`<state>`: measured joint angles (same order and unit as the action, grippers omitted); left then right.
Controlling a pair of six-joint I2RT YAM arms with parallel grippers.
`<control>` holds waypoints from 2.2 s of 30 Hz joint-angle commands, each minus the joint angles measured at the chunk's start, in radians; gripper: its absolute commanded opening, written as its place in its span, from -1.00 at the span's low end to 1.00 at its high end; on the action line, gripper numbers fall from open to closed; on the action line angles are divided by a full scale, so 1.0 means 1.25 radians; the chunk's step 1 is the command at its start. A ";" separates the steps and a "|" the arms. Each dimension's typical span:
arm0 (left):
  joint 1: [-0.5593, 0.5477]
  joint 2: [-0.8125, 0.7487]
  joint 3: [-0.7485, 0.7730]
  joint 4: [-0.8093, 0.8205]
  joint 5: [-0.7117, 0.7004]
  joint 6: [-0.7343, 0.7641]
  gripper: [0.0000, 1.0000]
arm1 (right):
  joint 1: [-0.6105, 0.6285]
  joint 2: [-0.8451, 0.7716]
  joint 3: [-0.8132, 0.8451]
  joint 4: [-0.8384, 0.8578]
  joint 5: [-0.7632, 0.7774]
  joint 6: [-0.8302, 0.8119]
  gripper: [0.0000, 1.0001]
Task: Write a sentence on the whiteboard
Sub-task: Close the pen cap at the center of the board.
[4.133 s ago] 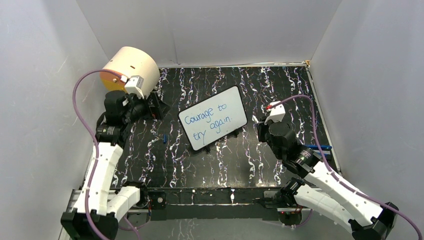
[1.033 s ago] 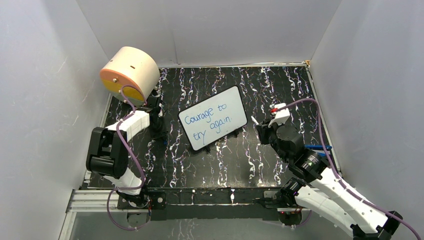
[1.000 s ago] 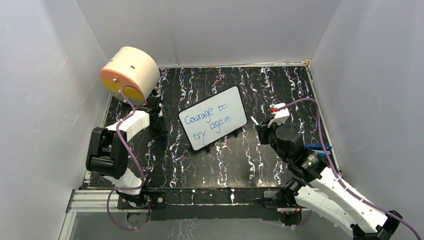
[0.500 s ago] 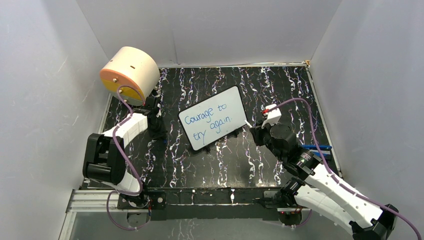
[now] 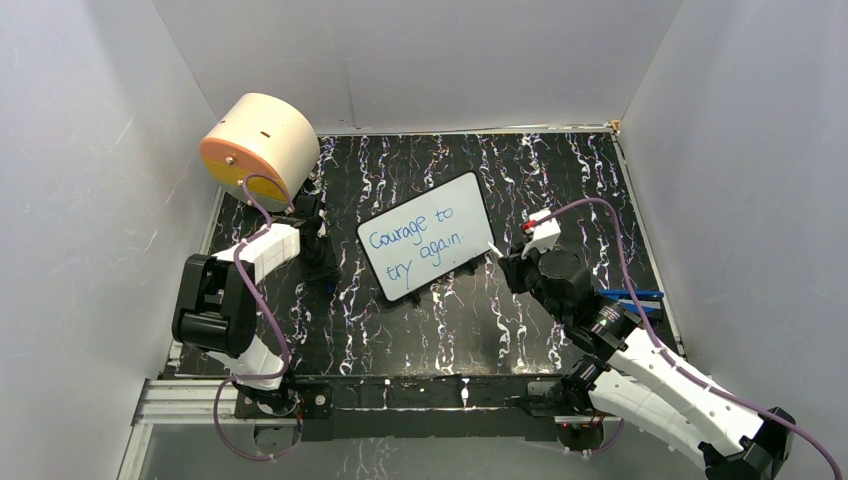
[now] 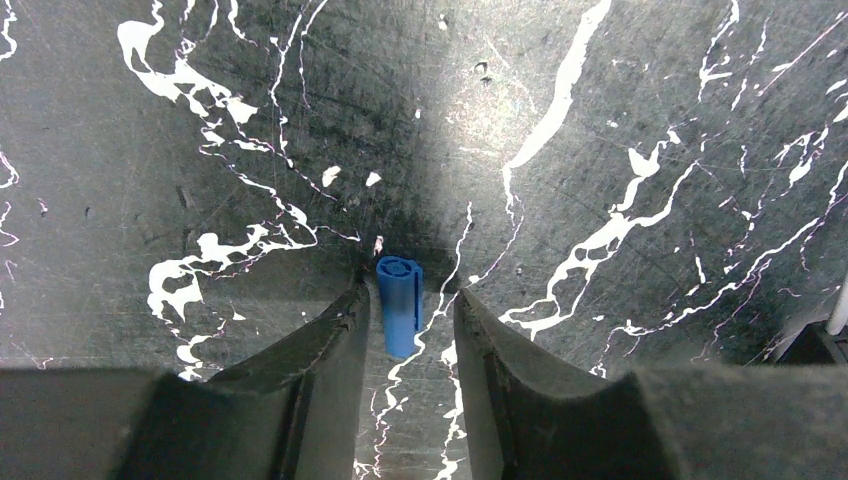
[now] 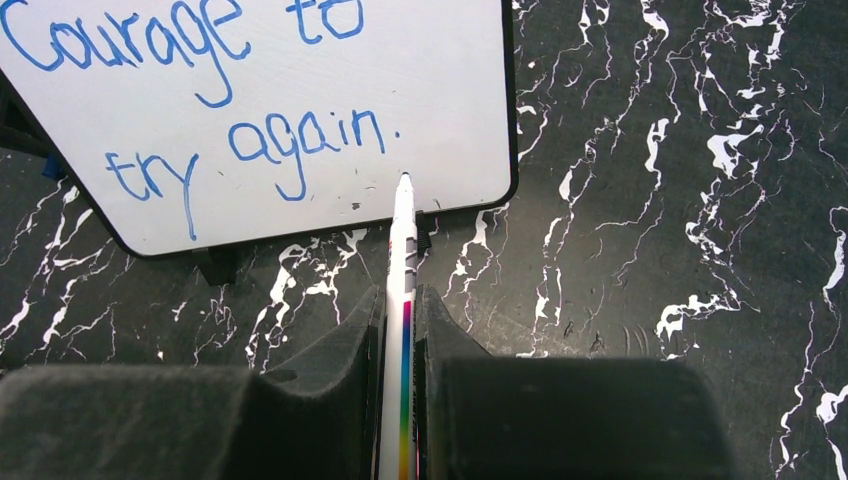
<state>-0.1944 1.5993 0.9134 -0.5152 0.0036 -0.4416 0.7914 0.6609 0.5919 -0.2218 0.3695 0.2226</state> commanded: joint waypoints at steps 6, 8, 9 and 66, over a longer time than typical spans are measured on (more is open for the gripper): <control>-0.004 0.022 0.015 -0.038 -0.029 0.009 -0.34 | -0.004 -0.016 0.001 0.048 -0.001 -0.013 -1.00; -0.005 0.033 0.017 -0.042 -0.034 0.011 -0.38 | -0.004 -0.017 0.001 0.048 -0.001 -0.012 -1.00; -0.006 0.038 0.018 -0.044 -0.036 0.011 -0.40 | -0.004 -0.018 0.001 0.046 -0.001 -0.011 -1.00; -0.016 -0.567 -0.007 0.306 0.294 -0.279 -1.00 | 0.007 0.146 -0.051 0.535 -0.253 -0.039 -1.00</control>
<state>-0.2089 0.9329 0.9348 -0.2798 0.2863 -0.7082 0.7940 0.8257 0.5266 0.2569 0.0891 0.2173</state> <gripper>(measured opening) 0.130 0.200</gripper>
